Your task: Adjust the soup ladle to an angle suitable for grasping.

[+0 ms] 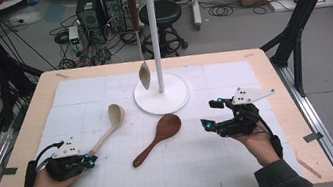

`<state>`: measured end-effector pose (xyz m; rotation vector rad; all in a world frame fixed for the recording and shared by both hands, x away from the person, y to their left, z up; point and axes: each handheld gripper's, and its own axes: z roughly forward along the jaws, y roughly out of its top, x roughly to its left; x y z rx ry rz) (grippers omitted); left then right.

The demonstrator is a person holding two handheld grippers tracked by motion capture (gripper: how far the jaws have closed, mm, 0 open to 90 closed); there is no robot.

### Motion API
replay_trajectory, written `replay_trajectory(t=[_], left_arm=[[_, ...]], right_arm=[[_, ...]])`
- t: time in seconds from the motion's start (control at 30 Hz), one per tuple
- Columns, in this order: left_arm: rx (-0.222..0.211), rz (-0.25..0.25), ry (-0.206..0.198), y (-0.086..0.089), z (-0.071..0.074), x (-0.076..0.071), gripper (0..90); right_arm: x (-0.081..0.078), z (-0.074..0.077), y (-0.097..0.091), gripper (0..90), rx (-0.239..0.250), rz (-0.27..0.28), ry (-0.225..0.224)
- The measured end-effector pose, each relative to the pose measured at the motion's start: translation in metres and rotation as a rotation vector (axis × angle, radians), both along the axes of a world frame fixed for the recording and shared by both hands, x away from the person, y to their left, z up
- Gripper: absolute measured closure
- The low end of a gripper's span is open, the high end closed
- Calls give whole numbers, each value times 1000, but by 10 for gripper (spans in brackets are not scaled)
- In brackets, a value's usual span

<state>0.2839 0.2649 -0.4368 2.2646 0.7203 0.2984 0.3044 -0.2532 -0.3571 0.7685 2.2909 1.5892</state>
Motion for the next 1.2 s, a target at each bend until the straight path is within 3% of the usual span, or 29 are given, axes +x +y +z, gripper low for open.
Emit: replay_trajectory(t=[0.43, 0.67, 0.93, 1.2], left_arm=[[7, 14, 0, 5, 0, 3, 896], [-26, -6, 7, 5, 2, -1, 892], [-82, 42, -16, 13, 6, -3, 806], [-86, 80, -32, 15, 7, -4, 702]], right_arm=[[-1, -2, -2, 247, -8, -2, 13], [0, -3, -1, 247, -12, -1, 10], [0, -5, 1, 247, -13, -1, 12], [0, -5, 1, 247, -16, 1, 11]])
